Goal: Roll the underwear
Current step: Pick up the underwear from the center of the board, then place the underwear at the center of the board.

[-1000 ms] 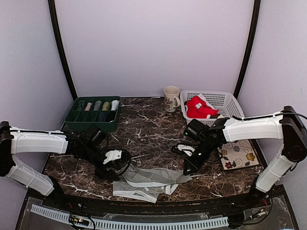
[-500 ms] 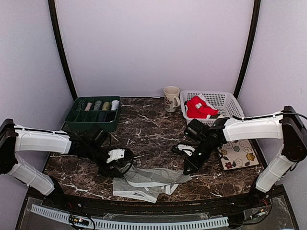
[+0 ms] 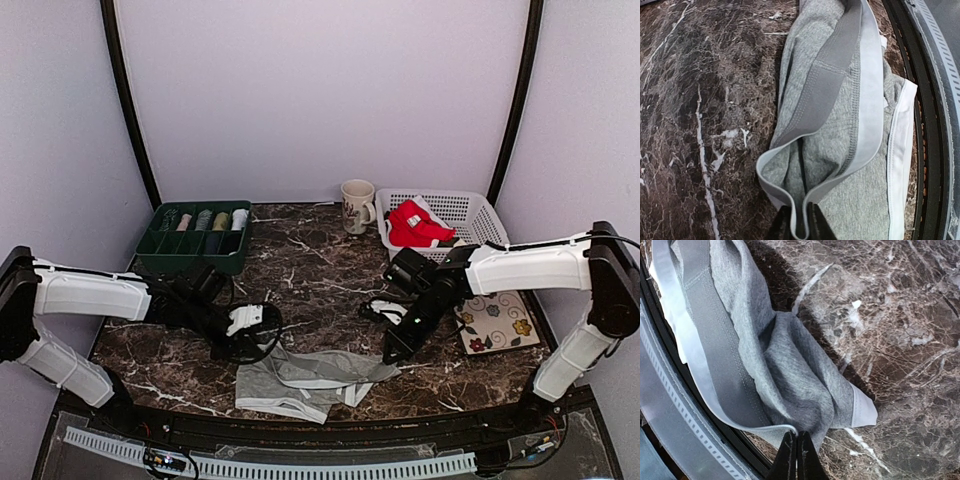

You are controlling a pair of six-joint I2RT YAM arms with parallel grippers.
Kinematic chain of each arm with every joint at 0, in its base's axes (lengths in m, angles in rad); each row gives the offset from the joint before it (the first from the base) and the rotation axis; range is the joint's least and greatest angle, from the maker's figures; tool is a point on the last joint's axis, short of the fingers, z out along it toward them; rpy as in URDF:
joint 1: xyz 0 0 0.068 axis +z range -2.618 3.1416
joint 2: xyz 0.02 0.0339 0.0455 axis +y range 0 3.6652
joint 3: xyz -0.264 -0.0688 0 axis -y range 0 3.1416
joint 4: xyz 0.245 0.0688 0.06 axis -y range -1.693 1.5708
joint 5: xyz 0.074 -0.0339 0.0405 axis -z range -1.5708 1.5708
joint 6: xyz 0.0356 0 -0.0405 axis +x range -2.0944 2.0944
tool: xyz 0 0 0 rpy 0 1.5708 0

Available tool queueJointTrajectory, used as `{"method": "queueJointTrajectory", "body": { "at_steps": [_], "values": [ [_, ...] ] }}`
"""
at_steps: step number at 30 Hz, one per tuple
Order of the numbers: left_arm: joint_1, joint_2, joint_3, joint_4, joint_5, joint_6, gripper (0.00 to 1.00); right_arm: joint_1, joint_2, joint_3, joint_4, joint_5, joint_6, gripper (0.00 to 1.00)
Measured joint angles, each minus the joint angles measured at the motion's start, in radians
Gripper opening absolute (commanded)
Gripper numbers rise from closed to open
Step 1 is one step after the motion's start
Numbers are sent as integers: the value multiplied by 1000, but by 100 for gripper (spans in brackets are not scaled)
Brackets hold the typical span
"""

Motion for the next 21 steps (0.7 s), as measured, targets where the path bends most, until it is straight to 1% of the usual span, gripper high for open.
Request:
{"method": "queueJointTrajectory", "body": {
  "at_steps": [2,3,5,7,8,10,11,15,18,21],
  "values": [
    [0,-15,-1,3,-11,-18,2,-8,-13,0,-1,2,4,0],
    [3,-34,-3,4,-21,-32,0,-19,-26,0,-1,6,8,0],
    [25,-98,-8,5,-33,-66,0,-58,-74,-1,-1,21,22,0],
    [79,-170,-9,6,-32,-102,0,-113,-147,-1,6,40,38,0],
    [124,-211,-6,7,-34,-125,0,-147,-199,-2,19,53,50,0],
    [196,-275,19,6,-41,-166,0,-215,-309,2,73,76,76,0],
    [213,-293,43,7,-44,-181,0,-240,-356,11,103,85,87,0],
    [217,-307,159,19,-77,-237,0,-287,-447,77,200,136,104,0],
    [222,-307,224,29,-107,-273,0,-305,-453,123,258,166,104,0],
    [221,-299,285,12,-115,-301,0,-307,-447,146,280,179,103,0]
  ]
}}
